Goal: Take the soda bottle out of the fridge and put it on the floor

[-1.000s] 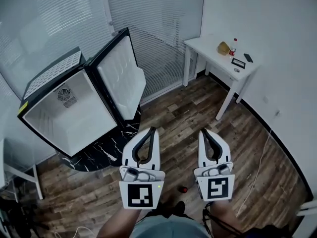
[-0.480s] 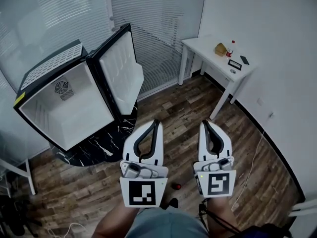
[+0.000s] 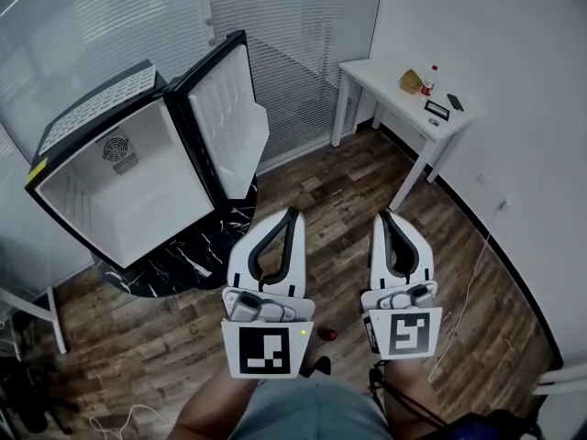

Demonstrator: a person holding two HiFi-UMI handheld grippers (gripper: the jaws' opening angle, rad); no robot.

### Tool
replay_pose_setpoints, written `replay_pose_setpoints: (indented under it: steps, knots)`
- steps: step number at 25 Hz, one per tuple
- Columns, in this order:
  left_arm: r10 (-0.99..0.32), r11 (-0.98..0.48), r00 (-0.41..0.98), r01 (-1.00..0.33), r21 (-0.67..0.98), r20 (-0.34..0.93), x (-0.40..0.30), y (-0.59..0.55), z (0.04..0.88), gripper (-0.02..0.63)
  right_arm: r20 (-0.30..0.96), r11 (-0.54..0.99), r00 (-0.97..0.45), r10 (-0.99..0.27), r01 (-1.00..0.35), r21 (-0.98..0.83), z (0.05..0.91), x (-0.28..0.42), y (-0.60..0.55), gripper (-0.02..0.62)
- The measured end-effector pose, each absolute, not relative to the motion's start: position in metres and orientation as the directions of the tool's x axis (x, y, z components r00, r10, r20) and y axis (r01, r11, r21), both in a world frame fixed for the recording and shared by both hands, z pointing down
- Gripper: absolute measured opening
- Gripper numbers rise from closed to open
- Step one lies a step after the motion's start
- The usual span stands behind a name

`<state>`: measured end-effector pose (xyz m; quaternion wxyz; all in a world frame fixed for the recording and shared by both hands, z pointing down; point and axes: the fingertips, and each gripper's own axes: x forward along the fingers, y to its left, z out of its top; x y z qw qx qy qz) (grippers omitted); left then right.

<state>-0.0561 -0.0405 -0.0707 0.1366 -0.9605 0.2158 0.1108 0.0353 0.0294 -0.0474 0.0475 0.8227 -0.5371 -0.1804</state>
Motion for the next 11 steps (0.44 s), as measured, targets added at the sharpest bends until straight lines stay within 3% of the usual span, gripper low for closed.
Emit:
replay_pose_setpoints:
  steps: [11]
  knots:
    - [-0.385,-0.862,0.870,-0.458,-0.215,-0.308,-0.069,-0.042,-0.078,0.017,-0.257,-0.408,0.342,-0.904,-0.869,0.280,-0.049,0.019,0.023,0.012]
